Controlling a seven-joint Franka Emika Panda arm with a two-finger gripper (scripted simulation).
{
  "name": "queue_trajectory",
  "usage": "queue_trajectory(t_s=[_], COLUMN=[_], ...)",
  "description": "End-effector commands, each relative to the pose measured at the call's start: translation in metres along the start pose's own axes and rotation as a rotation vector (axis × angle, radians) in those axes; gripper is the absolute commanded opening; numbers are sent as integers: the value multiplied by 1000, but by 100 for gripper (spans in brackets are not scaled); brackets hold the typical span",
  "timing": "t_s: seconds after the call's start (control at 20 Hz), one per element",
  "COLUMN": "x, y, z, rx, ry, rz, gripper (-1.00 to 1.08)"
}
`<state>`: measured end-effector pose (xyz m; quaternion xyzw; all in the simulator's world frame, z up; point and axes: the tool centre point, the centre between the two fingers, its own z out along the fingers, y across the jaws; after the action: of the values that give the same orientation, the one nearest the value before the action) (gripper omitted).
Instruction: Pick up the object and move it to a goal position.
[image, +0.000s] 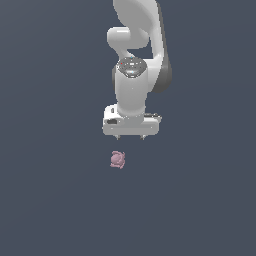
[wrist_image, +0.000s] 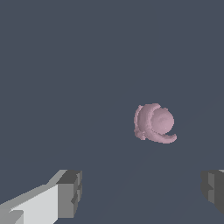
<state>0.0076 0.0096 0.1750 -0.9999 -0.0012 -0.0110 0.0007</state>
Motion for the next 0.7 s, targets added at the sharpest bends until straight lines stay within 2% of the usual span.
queue_trajectory(t_s=[0.0, 0.45, 0.65], x=[0, 11, 11], y=[0, -11, -11], z=[0, -19, -18], rx=[0, 24, 24], ry=[0, 43, 43], rz=[0, -8, -7], gripper=[100, 100, 100])
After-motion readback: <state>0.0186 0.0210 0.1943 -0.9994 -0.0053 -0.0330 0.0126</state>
